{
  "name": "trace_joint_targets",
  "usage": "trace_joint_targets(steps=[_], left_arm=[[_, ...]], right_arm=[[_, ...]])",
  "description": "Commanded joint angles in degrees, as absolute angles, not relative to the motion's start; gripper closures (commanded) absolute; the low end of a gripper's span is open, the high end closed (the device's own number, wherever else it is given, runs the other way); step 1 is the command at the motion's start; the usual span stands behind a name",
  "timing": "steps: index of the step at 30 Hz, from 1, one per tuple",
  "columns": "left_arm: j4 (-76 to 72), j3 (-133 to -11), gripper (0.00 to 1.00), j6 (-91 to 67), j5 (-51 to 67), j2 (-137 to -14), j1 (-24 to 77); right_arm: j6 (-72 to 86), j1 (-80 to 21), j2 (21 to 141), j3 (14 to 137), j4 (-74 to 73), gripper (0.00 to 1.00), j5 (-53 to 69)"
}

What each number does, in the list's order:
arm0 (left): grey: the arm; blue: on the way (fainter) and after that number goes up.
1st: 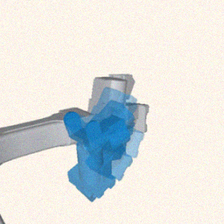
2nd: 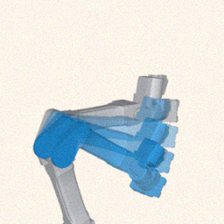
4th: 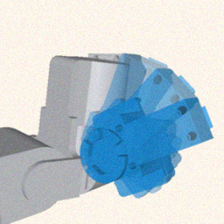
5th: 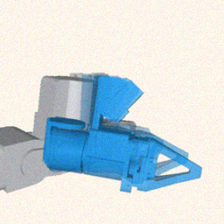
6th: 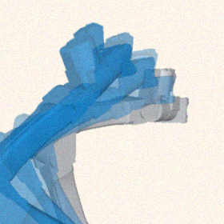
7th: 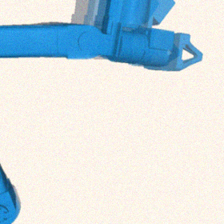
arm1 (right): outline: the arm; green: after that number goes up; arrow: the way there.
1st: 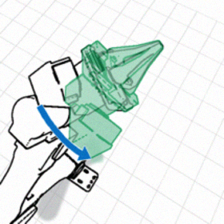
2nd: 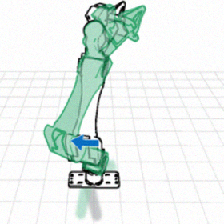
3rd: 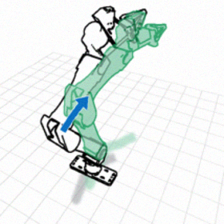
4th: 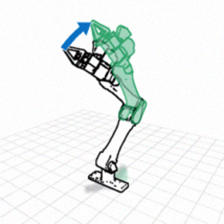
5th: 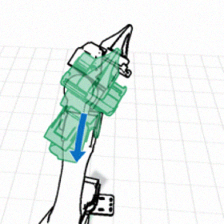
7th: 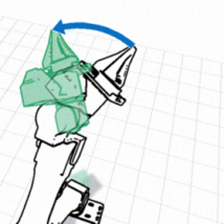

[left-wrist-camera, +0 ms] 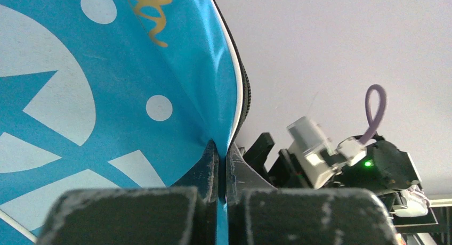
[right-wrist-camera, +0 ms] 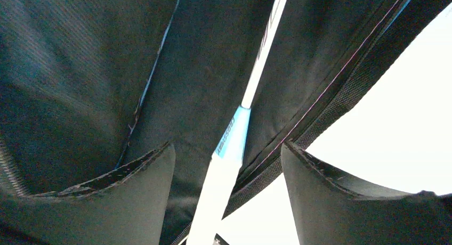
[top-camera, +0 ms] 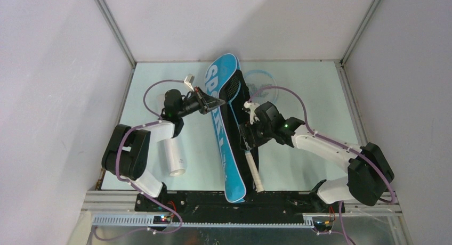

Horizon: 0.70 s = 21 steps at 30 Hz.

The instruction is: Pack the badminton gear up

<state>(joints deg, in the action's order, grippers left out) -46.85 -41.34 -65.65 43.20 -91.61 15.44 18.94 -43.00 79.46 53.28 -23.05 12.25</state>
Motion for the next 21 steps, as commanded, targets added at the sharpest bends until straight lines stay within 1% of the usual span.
trace_joint_targets(steps=[1,5,12,14,15,16,17,19,21], left_arm=[[-48.16,-41.05,1.00,-61.41,43.97,-90.74,15.81],[-47.26,-41.00,1.00,-60.59,43.77,-90.81,16.01],[-45.82,-40.80,1.00,-59.36,44.13,-89.59,16.10],[-45.05,-40.86,1.00,-58.77,43.95,-89.37,16.16],[-44.98,-40.87,1.00,-58.53,43.90,-89.31,16.21],[-44.86,-40.87,1.00,-58.44,43.89,-89.31,16.25],[-44.84,-40.87,1.00,-58.29,43.87,-89.30,16.37],[-44.26,-40.98,1.00,-57.78,43.86,-89.30,16.68],[-43.16,-41.22,1.00,-57.03,43.86,-89.19,17.16]], right_arm=[[19.65,-44.54,81.02,51.90,-21.09,0.28,15.79],[20.34,-45.82,83.79,51.90,-18.79,0.36,18.42],[21.59,-46.17,87.22,52.29,-20.74,0.37,13.86],[21.67,-46.59,87.81,52.29,-21.27,0.41,14.02],[21.78,-46.67,88.07,52.29,-21.34,0.47,14.08],[22.10,-46.89,88.02,52.34,-21.30,0.55,14.09],[22.30,-46.91,87.62,52.36,-20.90,0.73,14.08],[22.88,-46.58,86.35,52.62,-19.66,0.89,14.69],[23.18,-45.98,85.11,53.68,-18.64,0.95,16.05]])
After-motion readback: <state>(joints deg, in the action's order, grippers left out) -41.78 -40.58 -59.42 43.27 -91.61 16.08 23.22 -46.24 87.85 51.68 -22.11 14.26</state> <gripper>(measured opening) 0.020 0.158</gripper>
